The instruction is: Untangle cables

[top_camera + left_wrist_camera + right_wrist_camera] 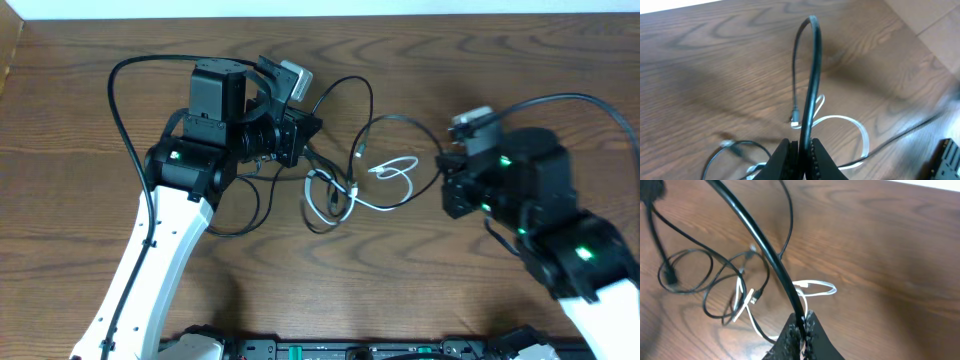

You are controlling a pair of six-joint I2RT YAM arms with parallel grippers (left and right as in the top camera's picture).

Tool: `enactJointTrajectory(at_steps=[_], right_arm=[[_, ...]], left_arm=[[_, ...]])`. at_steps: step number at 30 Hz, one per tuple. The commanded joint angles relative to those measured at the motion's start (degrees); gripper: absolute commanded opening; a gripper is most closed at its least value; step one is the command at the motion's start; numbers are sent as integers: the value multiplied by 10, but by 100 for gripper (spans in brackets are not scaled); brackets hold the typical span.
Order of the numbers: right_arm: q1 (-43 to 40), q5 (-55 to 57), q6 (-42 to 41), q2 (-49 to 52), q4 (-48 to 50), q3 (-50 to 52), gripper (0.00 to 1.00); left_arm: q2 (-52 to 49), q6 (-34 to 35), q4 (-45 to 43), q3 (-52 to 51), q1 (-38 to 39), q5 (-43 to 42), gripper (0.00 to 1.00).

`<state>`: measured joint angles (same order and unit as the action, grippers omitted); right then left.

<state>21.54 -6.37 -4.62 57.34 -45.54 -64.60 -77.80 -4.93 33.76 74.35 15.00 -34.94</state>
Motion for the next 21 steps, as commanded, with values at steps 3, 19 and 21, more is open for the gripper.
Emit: enactJointTrajectory(at_steps=[3, 19, 21], right_arm=[[-5, 71, -9, -17, -73, -85, 1], [-5, 189, 4, -31, -186, -202, 1], [-5, 189, 4, -31, -194, -205, 1]], left_arm=[[23, -8, 19, 9, -2, 64, 13], [50, -8, 25, 7, -2, 112, 22], [50, -8, 25, 4, -2, 117, 23]])
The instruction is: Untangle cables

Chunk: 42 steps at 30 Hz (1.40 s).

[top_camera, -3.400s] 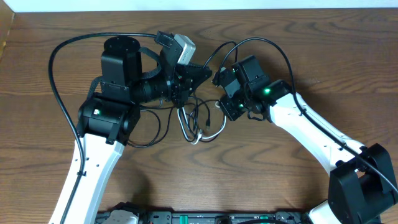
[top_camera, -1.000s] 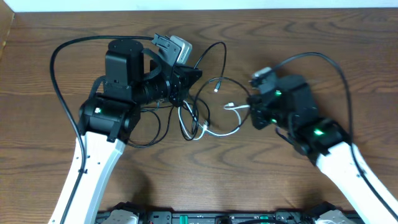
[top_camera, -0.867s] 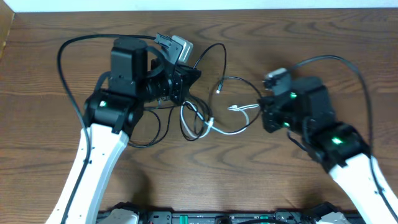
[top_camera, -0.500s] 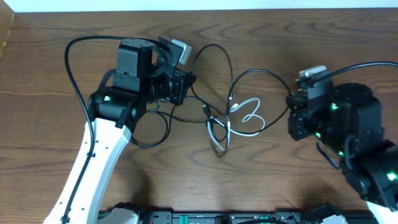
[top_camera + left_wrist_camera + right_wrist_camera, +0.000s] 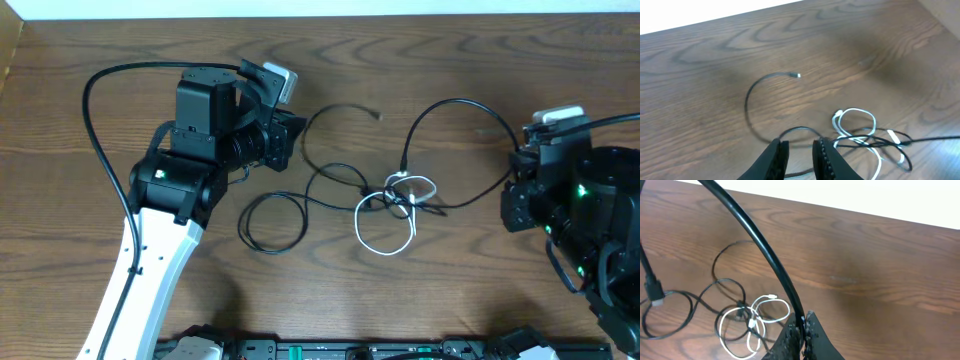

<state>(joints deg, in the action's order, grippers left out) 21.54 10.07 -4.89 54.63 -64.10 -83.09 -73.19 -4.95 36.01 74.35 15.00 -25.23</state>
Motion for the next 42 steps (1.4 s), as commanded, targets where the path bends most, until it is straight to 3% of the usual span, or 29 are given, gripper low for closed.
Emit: enactJointTrajectory(at_steps=[1, 17, 24, 34, 42], right_arm=[[-5, 25, 7, -4, -12, -20, 1], [-32, 111, 7, -4, -6, -29, 1], [-76, 86, 16, -2, -4, -43, 1], [-76, 3, 2, 36, 7, -43, 1], [-76, -41, -7, 60, 15, -43, 1]], left_arm=[[4, -11, 2, 2, -2, 20, 23], [4, -36, 7, -57, -2, 55, 24], [4, -59, 13, -62, 21, -67, 31], [-16, -161, 12, -63, 88, -232, 41], [-71, -212, 10, -63, 132, -267, 47]])
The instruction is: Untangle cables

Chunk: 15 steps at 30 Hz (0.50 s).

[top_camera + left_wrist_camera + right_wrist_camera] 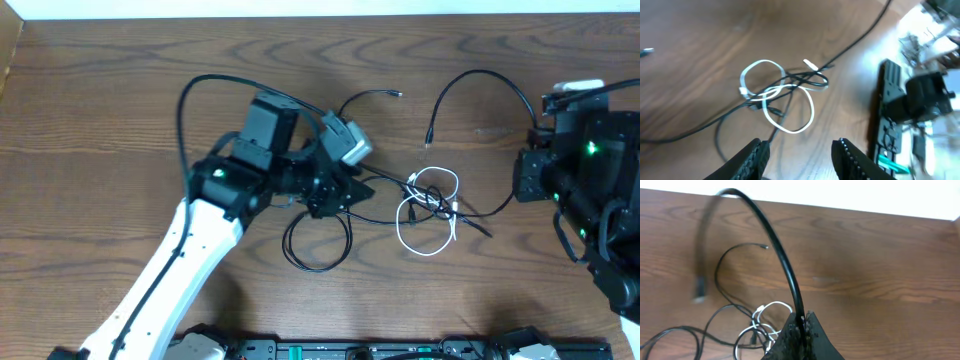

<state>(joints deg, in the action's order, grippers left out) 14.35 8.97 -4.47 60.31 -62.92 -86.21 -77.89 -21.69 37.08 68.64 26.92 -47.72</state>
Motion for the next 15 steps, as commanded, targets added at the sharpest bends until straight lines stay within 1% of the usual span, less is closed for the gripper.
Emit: enactJointTrajectory(at_steps=[1, 5, 9, 11, 15], right_arm=[[-4, -38, -13, 5, 3, -12, 1], [-4, -53, -23, 8, 3, -12, 1], [-4, -66, -24, 8, 3, -12, 1], [-4, -66, -24, 8, 3, -12, 1], [-4, -66, -28, 8, 2, -12, 1]], left_arm=[[-34, -54, 0, -6, 18, -56, 49], [-83, -86, -16, -6, 47, -100, 51], [-123, -87, -57, -6, 78, -129, 52], [-141, -78, -83, -6, 92, -134, 53], [-172, -38, -134, -6, 111, -129, 56]])
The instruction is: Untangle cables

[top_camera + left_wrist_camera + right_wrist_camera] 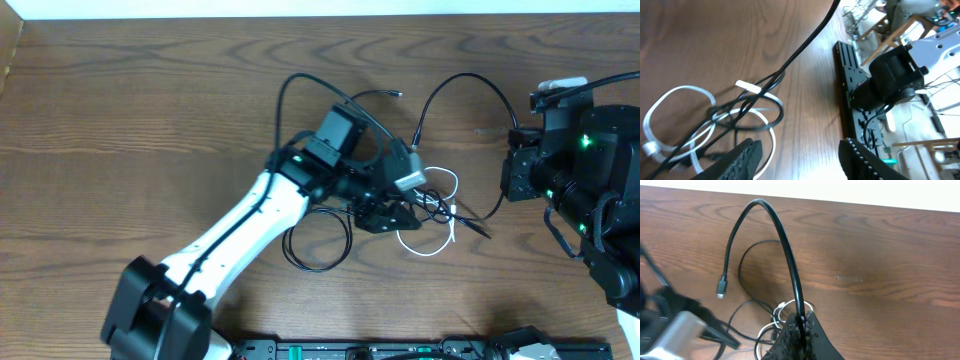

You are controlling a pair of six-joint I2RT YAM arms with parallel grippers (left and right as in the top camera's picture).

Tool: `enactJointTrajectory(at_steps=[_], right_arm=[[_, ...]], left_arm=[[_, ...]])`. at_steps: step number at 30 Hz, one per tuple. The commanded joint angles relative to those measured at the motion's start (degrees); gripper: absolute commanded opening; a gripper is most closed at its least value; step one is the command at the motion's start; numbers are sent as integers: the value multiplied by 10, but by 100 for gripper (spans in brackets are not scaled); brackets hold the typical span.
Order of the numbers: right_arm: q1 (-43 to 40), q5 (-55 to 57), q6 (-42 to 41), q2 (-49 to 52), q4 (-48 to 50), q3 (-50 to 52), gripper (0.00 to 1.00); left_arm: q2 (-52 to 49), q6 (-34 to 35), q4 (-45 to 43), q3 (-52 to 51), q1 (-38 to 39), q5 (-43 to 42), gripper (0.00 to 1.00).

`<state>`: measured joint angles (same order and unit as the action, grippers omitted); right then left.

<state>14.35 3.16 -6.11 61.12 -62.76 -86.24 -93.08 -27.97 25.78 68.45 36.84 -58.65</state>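
A knot of white cable and thin black cables lies on the wooden table right of centre. My left gripper hovers low over the knot's left side, open wide. In the left wrist view its fingers spread apart with nothing between them, and the white loops lie ahead to the left. My right gripper is shut on a thick black cable. That cable arches up and ends in a free plug. In the overhead view the right gripper stands at the table's right.
The wooden table spreads bare to the left. A black equipment rail runs along the table's front edge, seen ahead of the left fingers. A thin black cable end lies behind the knot.
My left gripper has moved right, from beside the black loop to right over the knot, still open. The right gripper keeps its hold on the thick cable, shifted slightly left.
Both grippers were first shut on black cables, held up with the tangle between them. Then the left gripper was open, its cable lying on the table, and the right had moved right with its cable. The open left gripper has since come over to the knot.
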Motion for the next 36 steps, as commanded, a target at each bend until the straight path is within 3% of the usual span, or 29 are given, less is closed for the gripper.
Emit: enactJointTrajectory(at_steps=[1, 10, 15, 36], right_arm=[[-4, -8, -12, 0, -1, -12, 1], [-4, -10, -12, 0, -14, -12, 1], [-4, -13, -12, -1, -13, -12, 1], [-4, -14, -11, -2, -12, -12, 1]], left_arm=[[-25, 34, -32, -4, 14, -16, 57], [-43, 162, -104, -4, 15, 116, 59], [-43, 198, -117, -4, 15, 153, 59], [-62, 240, -113, -4, 67, 133, 59]])
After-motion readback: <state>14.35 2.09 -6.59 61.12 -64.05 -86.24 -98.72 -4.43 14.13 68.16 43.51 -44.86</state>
